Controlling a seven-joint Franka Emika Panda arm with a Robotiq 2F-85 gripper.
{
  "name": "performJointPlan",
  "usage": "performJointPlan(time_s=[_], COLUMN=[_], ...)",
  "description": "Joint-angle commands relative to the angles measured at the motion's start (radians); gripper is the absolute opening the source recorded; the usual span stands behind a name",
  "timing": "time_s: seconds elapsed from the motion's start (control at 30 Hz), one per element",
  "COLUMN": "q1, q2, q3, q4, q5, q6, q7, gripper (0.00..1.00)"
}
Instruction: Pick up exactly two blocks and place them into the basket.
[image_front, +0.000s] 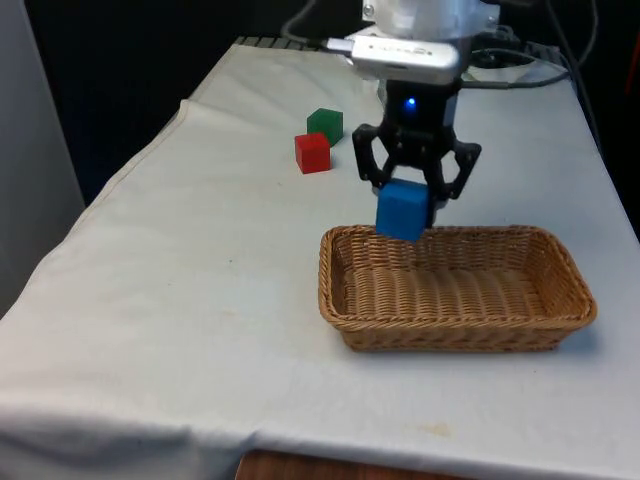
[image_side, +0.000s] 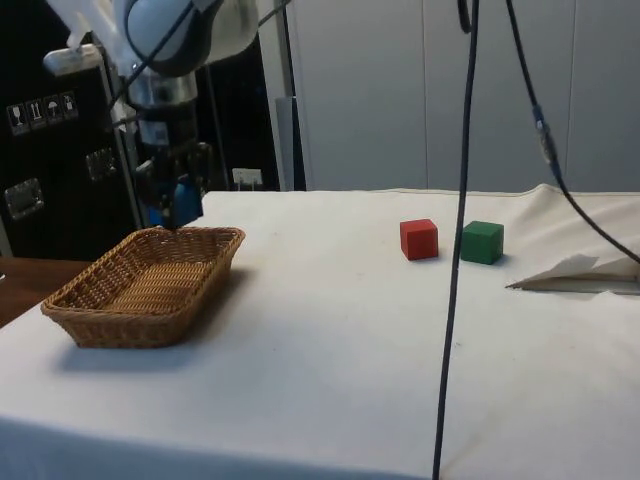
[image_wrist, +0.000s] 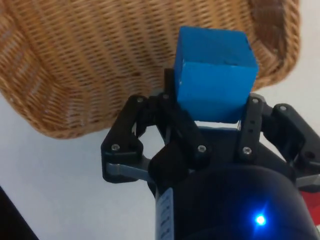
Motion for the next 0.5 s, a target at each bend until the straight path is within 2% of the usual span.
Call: performJointPlan(time_s=[0.0, 0.2, 0.23, 0.27, 0.47], q1=[0.006, 0.013, 0.008, 0.013, 0.022], q2=[0.012, 0.067, 0.061, 0.074, 0.132], q3=[0.002, 0.032, 0.034, 0.036, 0.064], q4=[0.013, 0.057, 0.053, 0.063, 0.103], q5=[-0.002, -0.001, 0.000, -0.001, 0.000], q6=[-0.003, 0.004, 0.002, 0.004, 0.014], q7=[0.012, 0.039, 0.032, 0.042, 0.067], gripper=[0.01, 0.01, 0.01, 0.01, 0.01])
